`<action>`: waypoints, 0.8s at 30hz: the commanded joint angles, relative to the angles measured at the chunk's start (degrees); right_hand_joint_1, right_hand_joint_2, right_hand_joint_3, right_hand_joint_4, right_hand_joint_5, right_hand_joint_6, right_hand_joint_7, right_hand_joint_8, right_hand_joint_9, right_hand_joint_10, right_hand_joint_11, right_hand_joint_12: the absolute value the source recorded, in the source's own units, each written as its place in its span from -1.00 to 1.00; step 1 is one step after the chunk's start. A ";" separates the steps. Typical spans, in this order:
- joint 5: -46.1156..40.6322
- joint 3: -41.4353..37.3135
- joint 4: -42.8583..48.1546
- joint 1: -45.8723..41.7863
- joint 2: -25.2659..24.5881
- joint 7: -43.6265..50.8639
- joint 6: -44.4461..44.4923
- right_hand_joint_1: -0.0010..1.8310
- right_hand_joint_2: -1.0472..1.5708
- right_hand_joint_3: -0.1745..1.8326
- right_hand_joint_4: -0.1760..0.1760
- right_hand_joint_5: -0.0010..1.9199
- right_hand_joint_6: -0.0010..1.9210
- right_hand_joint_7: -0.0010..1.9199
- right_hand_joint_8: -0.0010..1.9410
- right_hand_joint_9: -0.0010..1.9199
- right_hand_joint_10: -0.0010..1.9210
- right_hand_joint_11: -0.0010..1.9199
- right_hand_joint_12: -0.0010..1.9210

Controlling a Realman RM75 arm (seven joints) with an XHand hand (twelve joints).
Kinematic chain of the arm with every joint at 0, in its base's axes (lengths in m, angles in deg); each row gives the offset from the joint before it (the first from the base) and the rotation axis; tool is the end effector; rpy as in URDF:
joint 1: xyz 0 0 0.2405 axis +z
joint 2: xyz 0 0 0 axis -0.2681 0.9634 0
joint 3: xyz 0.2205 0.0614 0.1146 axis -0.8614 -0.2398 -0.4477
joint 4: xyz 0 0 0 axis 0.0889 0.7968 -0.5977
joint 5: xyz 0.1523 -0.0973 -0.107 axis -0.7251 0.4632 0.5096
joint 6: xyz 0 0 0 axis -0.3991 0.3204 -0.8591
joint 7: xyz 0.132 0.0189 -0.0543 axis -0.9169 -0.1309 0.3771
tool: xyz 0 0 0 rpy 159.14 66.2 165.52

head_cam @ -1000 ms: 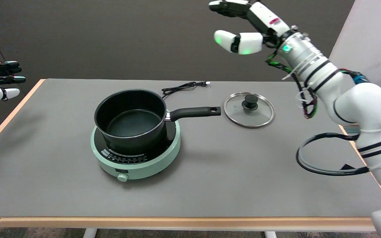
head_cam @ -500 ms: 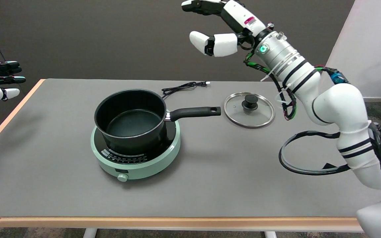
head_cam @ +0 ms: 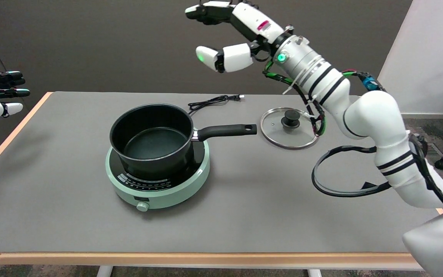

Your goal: Pick up the soup pot.

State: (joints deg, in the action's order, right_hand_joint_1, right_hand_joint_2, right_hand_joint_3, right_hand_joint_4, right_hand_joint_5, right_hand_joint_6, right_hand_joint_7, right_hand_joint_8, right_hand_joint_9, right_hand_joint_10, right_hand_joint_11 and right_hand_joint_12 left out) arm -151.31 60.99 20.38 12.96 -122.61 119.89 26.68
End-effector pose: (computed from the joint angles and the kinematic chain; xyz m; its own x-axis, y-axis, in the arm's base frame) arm -0.0554 -0.4121 0.2671 0.8498 0.1151 0.5143 -0.3901 -0.5187 0.7607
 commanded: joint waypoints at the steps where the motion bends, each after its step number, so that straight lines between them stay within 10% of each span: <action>1: 16.66 6.80 4.27 -0.22 -0.43 4.91 6.85 -0.26 0.24 0.05 0.65 -0.45 -0.75 -0.39 -0.79 -0.42 -0.67 -0.63 -0.23; 10: 20.55 -5.07 13.44 -10.82 0.13 4.91 7.97 -0.25 0.26 0.03 0.75 -0.41 -0.73 -0.35 -0.78 -0.37 -0.63 -0.61 -0.19; 18: 24.32 -4.97 13.95 -13.80 -5.25 7.91 12.28 -0.23 0.24 0.06 0.75 -0.40 -0.71 -0.31 -0.80 -0.36 -0.58 -0.61 -0.17; 19: 22.96 1.60 25.34 -12.76 -6.29 11.44 12.62 -0.23 0.24 0.06 0.75 -0.40 -0.71 -0.31 -0.79 -0.36 -0.58 -0.61 -0.17; 20: 28.17 -4.80 13.01 -13.84 -7.68 9.10 12.88 -0.22 0.24 0.07 0.75 -0.39 -0.71 -0.31 -0.79 -0.36 -0.58 -0.61 -0.17; 24: 37.20 -4.27 12.17 -14.56 -14.99 10.26 15.97 -0.22 0.24 0.07 0.76 -0.39 -0.70 -0.30 -0.79 -0.36 -0.58 -0.61 -0.17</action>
State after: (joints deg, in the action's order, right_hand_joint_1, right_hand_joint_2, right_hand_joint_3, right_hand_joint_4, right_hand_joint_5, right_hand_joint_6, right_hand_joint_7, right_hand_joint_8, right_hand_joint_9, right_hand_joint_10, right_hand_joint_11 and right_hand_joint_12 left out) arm -133.53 59.04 30.14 4.71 -124.43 124.86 34.79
